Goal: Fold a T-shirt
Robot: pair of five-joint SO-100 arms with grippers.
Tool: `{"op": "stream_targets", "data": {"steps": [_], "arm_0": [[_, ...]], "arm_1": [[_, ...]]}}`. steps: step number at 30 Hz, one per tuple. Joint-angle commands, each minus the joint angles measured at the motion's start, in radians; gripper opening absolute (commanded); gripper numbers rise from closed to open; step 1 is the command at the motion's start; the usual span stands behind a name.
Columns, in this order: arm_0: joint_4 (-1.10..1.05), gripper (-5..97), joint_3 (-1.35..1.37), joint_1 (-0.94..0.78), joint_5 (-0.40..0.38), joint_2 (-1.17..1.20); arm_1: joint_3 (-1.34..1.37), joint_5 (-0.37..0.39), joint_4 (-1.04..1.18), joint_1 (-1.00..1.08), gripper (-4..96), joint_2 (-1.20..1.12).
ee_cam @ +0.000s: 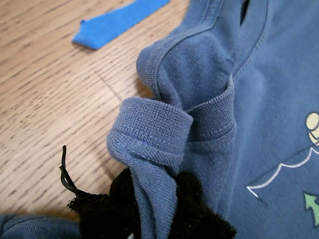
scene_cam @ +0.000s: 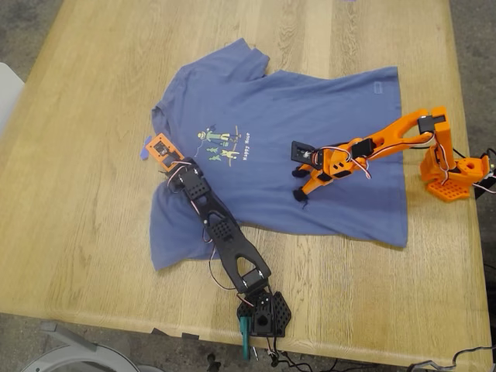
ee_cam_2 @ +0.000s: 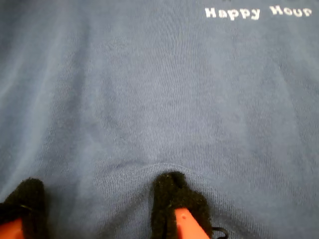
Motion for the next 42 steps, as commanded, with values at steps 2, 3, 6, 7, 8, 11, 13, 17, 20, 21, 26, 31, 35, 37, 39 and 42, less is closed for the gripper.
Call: {"op": "stream_targets", "data": {"steps": [2, 3, 6, 7, 8, 11, 13, 17, 20, 21, 26, 31, 35, 37, 39, 42], "arm_0": [[0.032, 0, -0.046, 0.037, 0.002, 0.215], [0.043, 0, -0.046, 0.04, 0.002, 0.225], [0.069, 0, -0.046, 0.054, 0.003, 0.252], [0.08, 0, -0.046, 0.058, 0.003, 0.261], [0.089, 0, -0.046, 0.066, 0.003, 0.268], [0.123, 0, -0.046, 0.094, 0.005, 0.296], [0.149, 0, -0.046, 0.112, 0.005, 0.314], [0.195, 0, -0.046, 0.14, 0.005, 0.351], [0.216, 0, -0.046, 0.152, 0.005, 0.379], [0.219, 0, -0.046, 0.158, 0.005, 0.39], [0.253, 0, -0.046, 0.212, 0.005, 0.456], [0.278, 0, -0.046, 0.27, 0.008, 0.528], [0.293, 0, -0.046, 0.313, 0.009, 0.578], [0.301, 0, -0.046, 0.339, 0.011, 0.6], [0.307, 0, -0.046, 0.368, 0.012, 0.617], [0.318, 0, -0.046, 0.422, 0.015, 0.64]], "arm_1": [[-0.08, 0.014, -0.038, -0.029, 33.5, -0.077], [-0.094, 0.015, -0.038, -0.035, 33.2, -0.095], [-0.13, 0.02, -0.026, -0.048, 30.8, -0.137], [-0.14, 0.02, -0.014, -0.051, 29.8, -0.144], [-0.149, 0.02, -0.011, -0.051, 29.2, -0.153], [-0.17, 0.021, 0.018, -0.055, 27.2, -0.173], [-0.186, 0.018, 0.049, -0.057, 24.5, -0.183], [-0.218, 0.014, 0.094, -0.057, 10.7, -0.206], [-0.227, 0.011, 0.106, -0.058, 1.0, -0.213], [-0.227, 0.011, 0.101, -0.058, 0.2, -0.215], [-0.221, 0.018, 0.091, -0.028, 0.0, -0.187], [-0.169, 0.018, 0.097, 0.066, 0.0, -0.081], [-0.071, 0.015, 0.06, 0.143, 0.0, 0.026], [-0.032, 0.015, 0.038, 0.173, 0.0, 0.071], [-0.009, 0.017, 0.025, 0.198, 0.0, 0.103], [-0.003, 0.018, 0.021, 0.232, 0.0, 0.141]]}}
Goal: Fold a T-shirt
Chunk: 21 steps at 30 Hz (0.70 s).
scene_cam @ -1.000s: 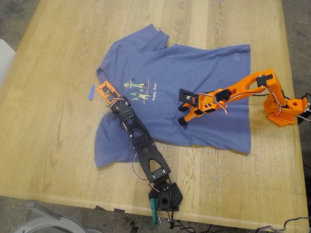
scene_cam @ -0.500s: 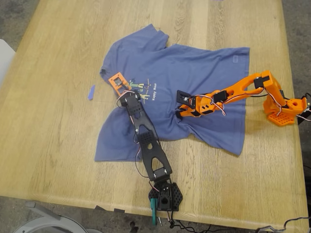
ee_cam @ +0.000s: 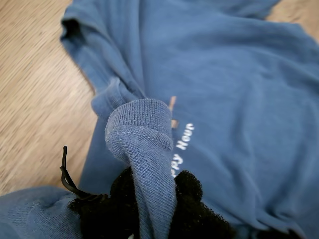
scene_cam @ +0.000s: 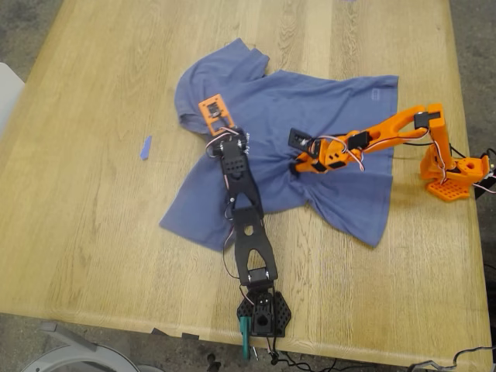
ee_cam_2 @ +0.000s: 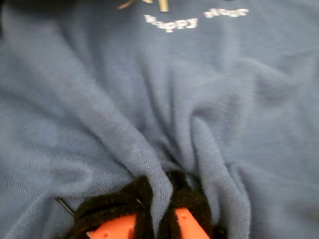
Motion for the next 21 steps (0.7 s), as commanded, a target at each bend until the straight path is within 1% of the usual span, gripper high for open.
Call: {"op": "stream_targets", "data": {"steps": [1, 10, 21], "arm_0": [[0.005, 0, -0.048, 0.078, 0.017, 0.247], [0.02, 0, -0.046, 0.281, 0.023, 0.296], [0.048, 0, -0.044, 0.529, 0.026, 0.322]], "arm_1": [[0.0, 0.002, -0.011, 0.049, 0.0, 0.086], [-0.011, 0.005, -0.002, 0.147, 0.0, 0.167], [0.156, 0.008, -0.069, 0.239, 0.0, 0.279]]}}
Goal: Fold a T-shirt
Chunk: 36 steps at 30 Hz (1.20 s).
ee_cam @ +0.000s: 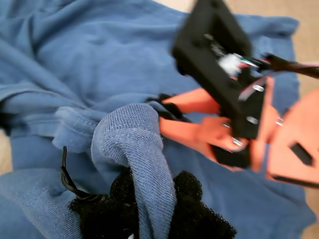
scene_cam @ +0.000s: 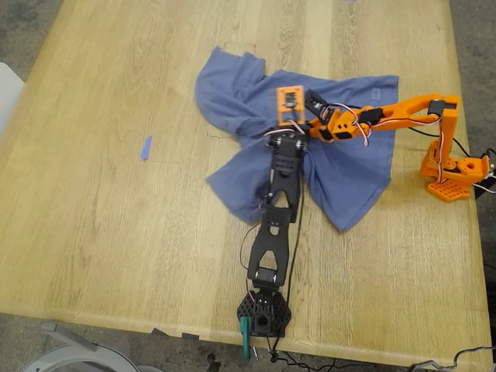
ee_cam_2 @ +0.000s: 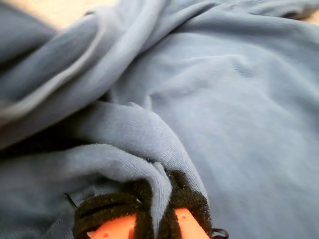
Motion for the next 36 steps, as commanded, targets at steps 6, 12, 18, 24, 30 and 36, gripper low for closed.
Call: {"op": "stream_targets", "data": {"steps": [6, 12, 18, 24, 30, 36], "arm_0": [[-0.048, 0, -0.044, 0.258, 0.012, 0.201], [-0.11, 0, -0.044, 0.387, 0.011, 0.152], [-0.219, 0, -0.044, 0.503, 0.009, 0.055], [-0.318, 0, -0.046, 0.571, 0.009, -0.095], [-0.403, 0, -0.046, 0.583, 0.003, -0.258], [-0.476, 0, -0.046, 0.578, 0.0, -0.37]], "arm_1": [[0.055, 0.009, -0.072, 0.046, 0.0, 0.078], [0.106, 0.009, -0.1, 0.08, 0.0, 0.1], [0.192, 0.011, -0.138, 0.115, 0.0, 0.149], [0.287, 0.011, -0.166, 0.143, 0.0, 0.213], [0.325, 0.011, -0.175, 0.147, 0.0, 0.25], [0.337, 0.011, -0.169, 0.146, 0.0, 0.27]]}}
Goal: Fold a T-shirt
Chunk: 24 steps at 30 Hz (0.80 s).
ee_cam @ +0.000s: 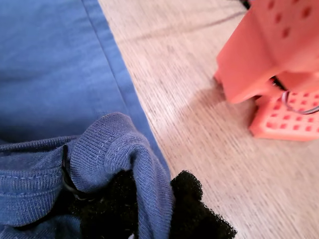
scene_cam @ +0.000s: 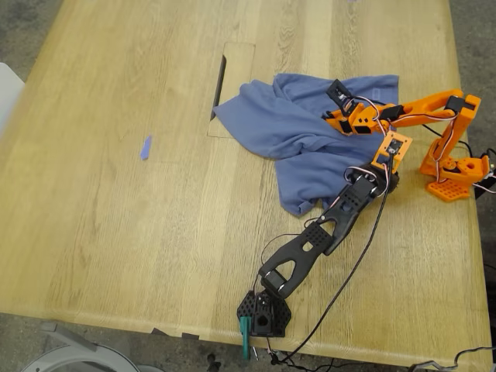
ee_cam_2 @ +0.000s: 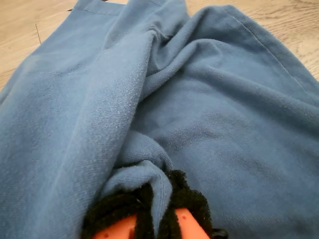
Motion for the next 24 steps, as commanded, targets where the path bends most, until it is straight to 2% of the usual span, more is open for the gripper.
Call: {"op": "stream_targets", "data": {"steps": [1, 5, 9, 15, 18, 24], "arm_0": [[-0.043, 2, -0.046, 0.038, 0.005, 0.02], [-0.069, 17, -0.044, 0.012, 0.044, -0.021], [-0.074, 25, -0.044, -0.011, 0.077, -0.02], [-0.074, 54, -0.044, -0.017, 0.149, 0.0], [-0.089, 65, -0.043, -0.018, 0.167, 0.008], [-0.091, 72, -0.04, -0.018, 0.196, 0.029]], "arm_1": [[-0.002, 0.005, -0.011, 0.012, 0.0, 0.063], [0.011, 0.005, -0.012, 0.009, 0.0, 0.071], [0.025, 0.005, -0.012, 0.011, 0.0, 0.081], [0.034, 0.005, -0.008, 0.018, 0.0, 0.089], [0.035, 0.005, -0.005, 0.015, 0.0, 0.089], [0.043, 0.005, 0.003, 0.014, 0.0, 0.1]]}}
